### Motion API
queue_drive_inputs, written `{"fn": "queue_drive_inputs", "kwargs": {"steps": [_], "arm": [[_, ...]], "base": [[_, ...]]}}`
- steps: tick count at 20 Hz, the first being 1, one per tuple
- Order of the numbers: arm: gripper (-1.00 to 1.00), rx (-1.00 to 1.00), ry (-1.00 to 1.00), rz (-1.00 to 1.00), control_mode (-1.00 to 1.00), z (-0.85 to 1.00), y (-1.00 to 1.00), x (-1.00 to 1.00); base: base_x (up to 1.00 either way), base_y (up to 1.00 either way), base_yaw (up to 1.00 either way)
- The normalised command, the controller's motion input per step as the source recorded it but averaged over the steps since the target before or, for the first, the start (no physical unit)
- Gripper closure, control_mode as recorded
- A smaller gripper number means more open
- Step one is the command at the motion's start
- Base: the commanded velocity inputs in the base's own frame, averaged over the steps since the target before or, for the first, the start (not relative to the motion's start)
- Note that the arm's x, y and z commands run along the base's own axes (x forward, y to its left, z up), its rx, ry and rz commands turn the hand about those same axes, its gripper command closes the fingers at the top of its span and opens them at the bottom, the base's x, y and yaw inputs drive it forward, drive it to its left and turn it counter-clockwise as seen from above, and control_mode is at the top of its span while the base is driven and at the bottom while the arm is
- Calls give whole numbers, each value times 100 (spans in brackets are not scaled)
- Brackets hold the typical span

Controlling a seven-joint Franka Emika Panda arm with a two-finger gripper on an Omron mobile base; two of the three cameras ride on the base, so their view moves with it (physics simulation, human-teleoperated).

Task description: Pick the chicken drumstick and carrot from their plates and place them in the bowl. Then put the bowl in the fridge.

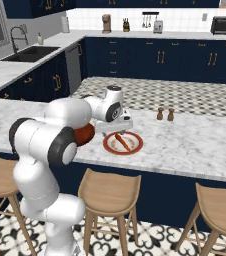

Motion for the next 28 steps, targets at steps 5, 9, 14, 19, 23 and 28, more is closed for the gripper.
{"fn": "queue_drive_inputs", "kwargs": {"steps": [5,9,14,19,23,28], "arm": [[-100,0,0,2,-100,-54,-4,48],[-100,0,0,3,-100,-29,-29,56],[-100,0,0,5,-100,-34,-10,46],[-100,0,0,4,-100,-48,0,47],[-100,0,0,5,-100,-44,-2,35],[100,0,0,6,-100,-33,-3,24]], "base": [[0,0,0],[0,0,0],[0,0,0],[0,0,0],[0,0,0],[0,0,0]]}}
